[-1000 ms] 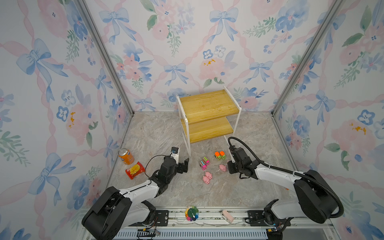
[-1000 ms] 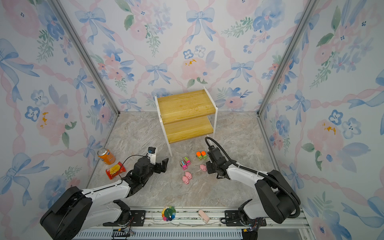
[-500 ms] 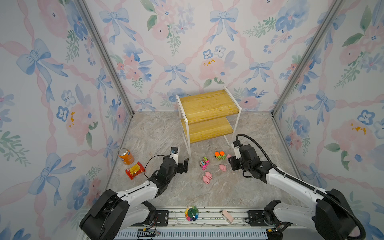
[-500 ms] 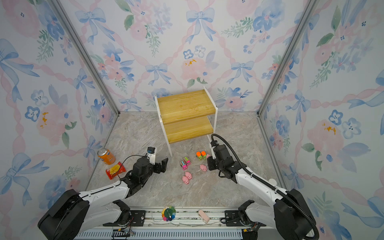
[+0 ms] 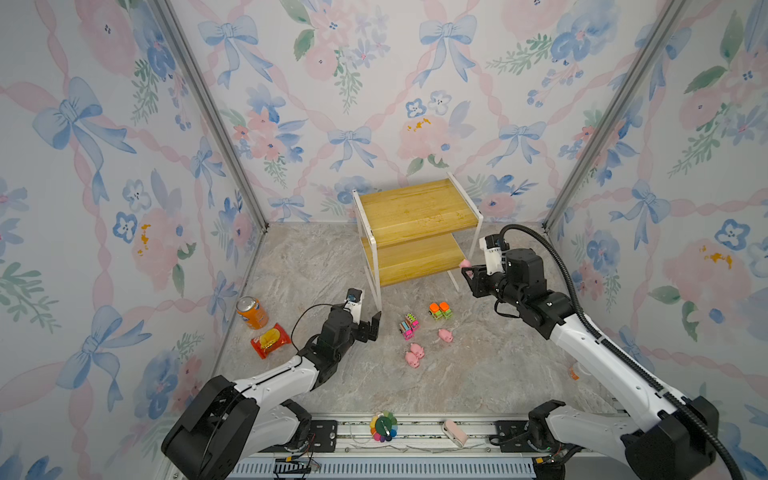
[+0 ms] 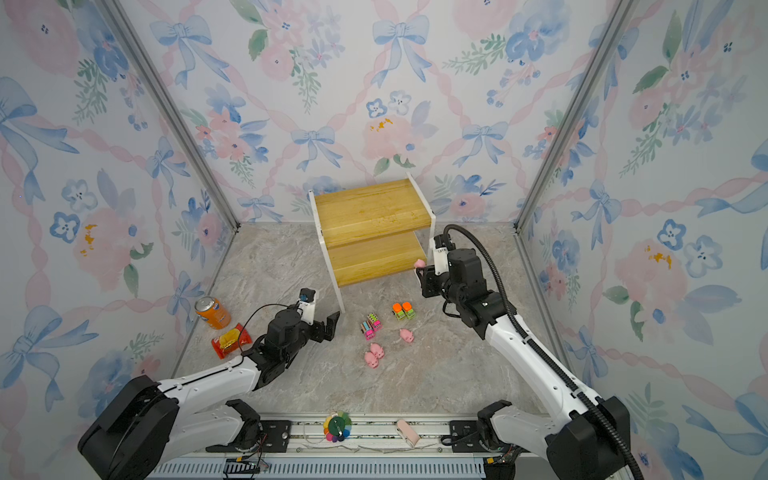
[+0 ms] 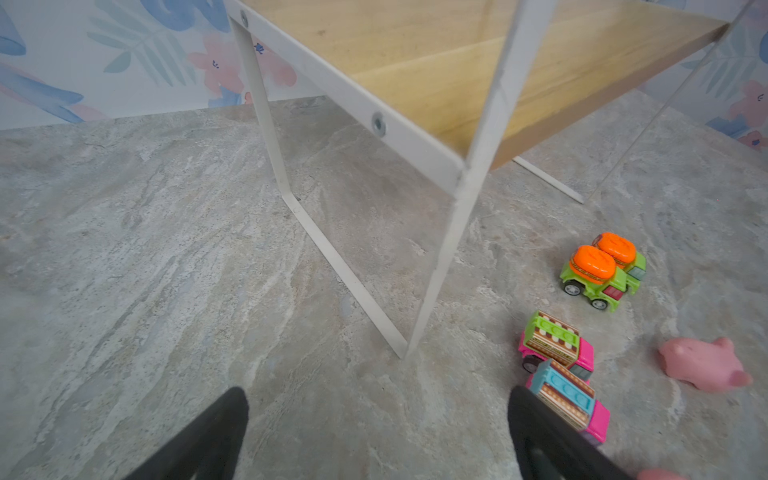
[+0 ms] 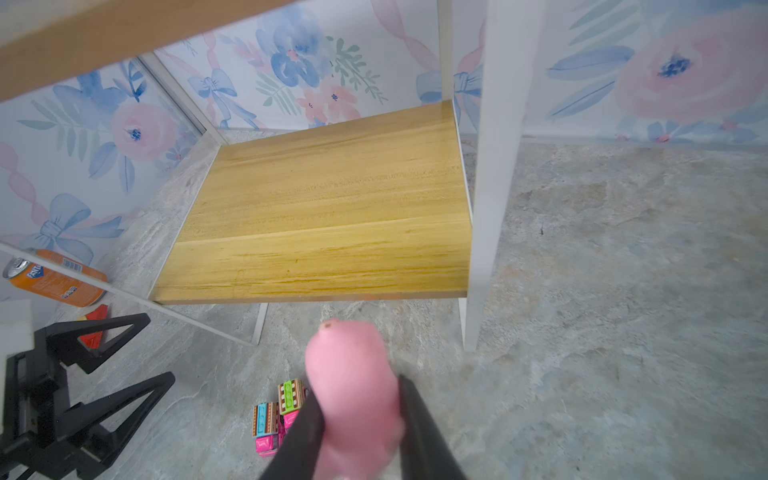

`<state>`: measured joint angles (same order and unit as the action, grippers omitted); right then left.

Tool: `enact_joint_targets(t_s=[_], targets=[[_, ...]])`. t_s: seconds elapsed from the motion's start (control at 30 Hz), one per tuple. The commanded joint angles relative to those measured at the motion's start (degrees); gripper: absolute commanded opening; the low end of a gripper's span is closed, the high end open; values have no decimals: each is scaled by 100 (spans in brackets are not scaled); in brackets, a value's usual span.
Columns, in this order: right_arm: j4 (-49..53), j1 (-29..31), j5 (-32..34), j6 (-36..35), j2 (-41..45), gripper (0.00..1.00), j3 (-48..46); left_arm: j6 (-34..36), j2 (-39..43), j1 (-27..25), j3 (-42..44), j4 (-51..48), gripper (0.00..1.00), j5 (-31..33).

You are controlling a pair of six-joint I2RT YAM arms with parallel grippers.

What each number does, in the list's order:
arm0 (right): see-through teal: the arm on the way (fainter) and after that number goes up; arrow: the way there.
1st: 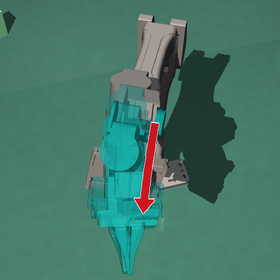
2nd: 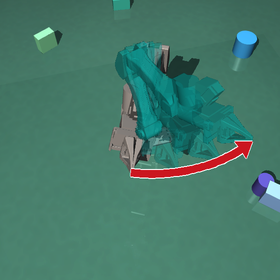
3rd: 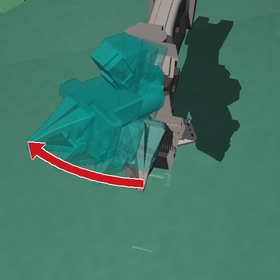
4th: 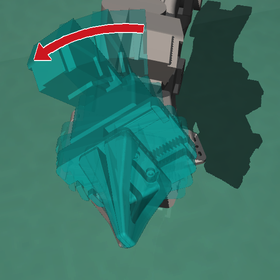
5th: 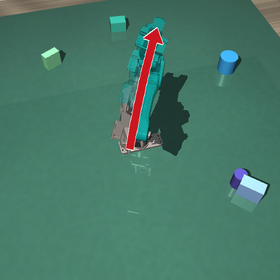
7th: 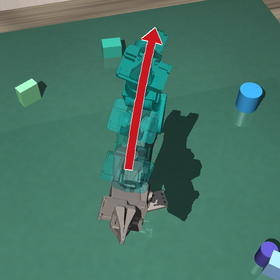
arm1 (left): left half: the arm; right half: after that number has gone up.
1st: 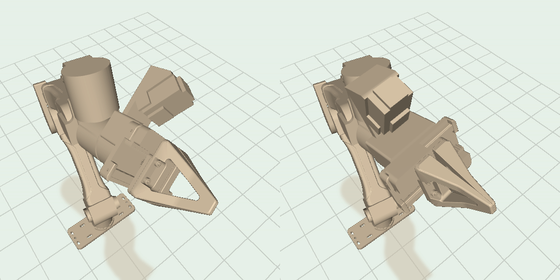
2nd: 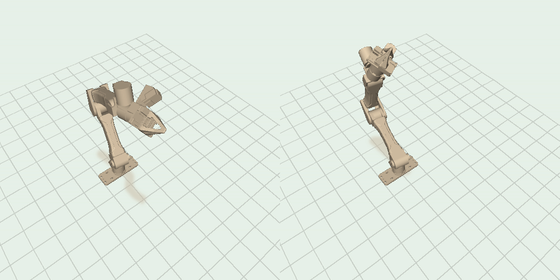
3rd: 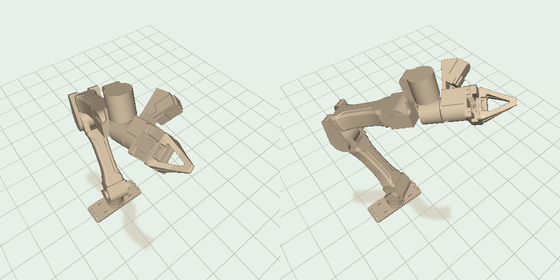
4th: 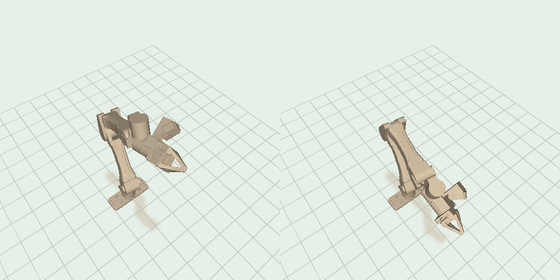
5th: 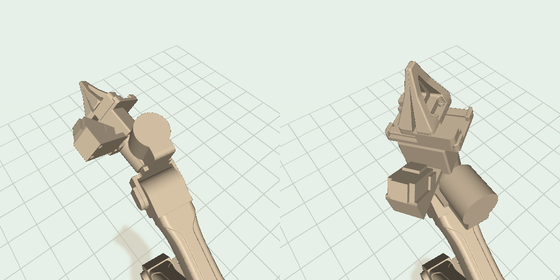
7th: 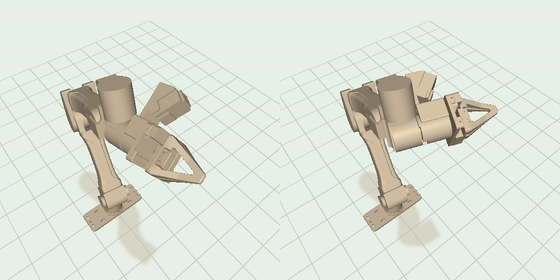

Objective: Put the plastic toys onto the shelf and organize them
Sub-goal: 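Lift the pink pig with the right gripper toward the lower shelf, then lower the pig onto the lower shelf and open the right gripper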

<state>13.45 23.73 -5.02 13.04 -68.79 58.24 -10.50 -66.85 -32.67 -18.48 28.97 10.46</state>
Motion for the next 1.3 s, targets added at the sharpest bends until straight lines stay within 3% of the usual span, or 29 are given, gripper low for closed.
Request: enact_joint_targets(t_s=[0.0, 0.37, 0.67, 1.27], targets=[[71, -50, -144, -61, -379, 29, 243, 284, -82, -21, -154, -102, 98, -63], [-585, 42, 103, 155, -749, 30, 107, 537, 147, 67, -121, -129, 98, -200], [-795, 430, 898, -62, -853, 32, 29, 482, 145, 76, -97, -131, 98, -244], [-1533, 425, 1029, 188, -1458, 32, -58, 461, 131, 92, -68, -129, 98, -228]])
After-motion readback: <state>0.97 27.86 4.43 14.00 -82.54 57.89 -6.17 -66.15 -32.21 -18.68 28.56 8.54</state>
